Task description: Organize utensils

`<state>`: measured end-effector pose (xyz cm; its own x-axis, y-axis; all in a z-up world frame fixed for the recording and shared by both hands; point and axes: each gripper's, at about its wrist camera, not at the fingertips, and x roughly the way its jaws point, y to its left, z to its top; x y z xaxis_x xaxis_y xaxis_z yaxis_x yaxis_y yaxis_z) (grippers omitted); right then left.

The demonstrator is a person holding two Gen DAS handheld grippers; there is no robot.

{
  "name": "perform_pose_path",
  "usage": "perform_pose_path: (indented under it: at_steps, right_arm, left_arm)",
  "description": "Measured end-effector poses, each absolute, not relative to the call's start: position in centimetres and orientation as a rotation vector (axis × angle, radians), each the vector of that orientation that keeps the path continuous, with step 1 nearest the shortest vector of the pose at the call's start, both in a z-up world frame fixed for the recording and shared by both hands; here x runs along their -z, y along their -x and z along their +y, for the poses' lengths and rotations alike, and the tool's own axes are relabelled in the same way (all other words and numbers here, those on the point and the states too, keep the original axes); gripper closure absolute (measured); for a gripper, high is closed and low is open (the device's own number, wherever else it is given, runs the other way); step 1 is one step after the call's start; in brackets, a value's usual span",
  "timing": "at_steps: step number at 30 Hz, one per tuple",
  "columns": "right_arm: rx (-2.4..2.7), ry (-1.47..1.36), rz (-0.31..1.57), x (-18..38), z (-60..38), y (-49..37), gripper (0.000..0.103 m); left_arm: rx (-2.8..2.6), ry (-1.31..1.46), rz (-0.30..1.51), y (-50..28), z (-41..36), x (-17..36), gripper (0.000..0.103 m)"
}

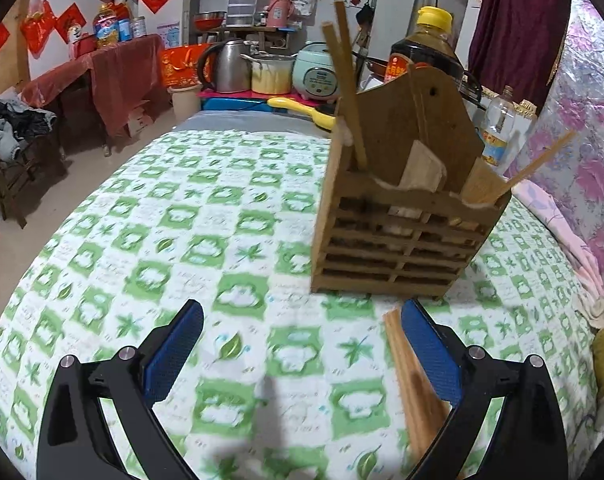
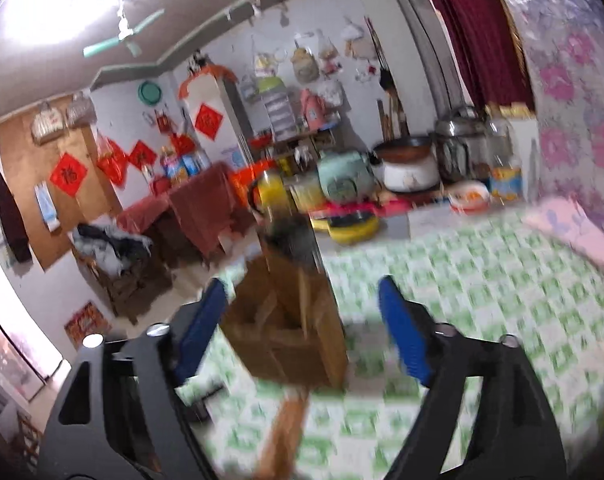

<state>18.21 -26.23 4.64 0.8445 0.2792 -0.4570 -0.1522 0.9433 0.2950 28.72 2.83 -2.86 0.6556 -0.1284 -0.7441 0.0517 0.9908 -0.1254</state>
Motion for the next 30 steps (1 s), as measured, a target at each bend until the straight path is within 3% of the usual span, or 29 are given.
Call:
perform_pose_path:
  at_steps: [6, 11, 15, 23, 30]
  right_arm:
    - [-0.202, -0.275, 0.837, 5.0, -28.5, -16.5, 0.019]
    - [-0.205, -0.387, 0.973, 8.1, -30.1, -16.9, 0.019]
    - [-0.16, -0.327, 1.004, 8.8, -29.1, -16.9, 0.019]
    - [-0.134, -0.354, 1.03, 9.5, -29.8, -17.3, 0.019]
    - [-0.134, -0.352, 1.029, 9.5, -29.8, -17.3, 0.019]
  left_arm:
    - [0.159, 0.115, 0.915, -24.8, 3.4, 4.3, 0.006]
    - [0.238, 0.124, 0.978, -22.0, 2.6, 5.7, 0.006]
    - [0.303, 0.058, 1.069, -21.2, 0.6, 7.2, 0.006]
    - [0.311, -0.092, 1.084, -20.8, -2.1, 8.1, 0.006]
    - [0.227, -0.054, 1.085, -22.0, -0.1, 8.3, 0.005]
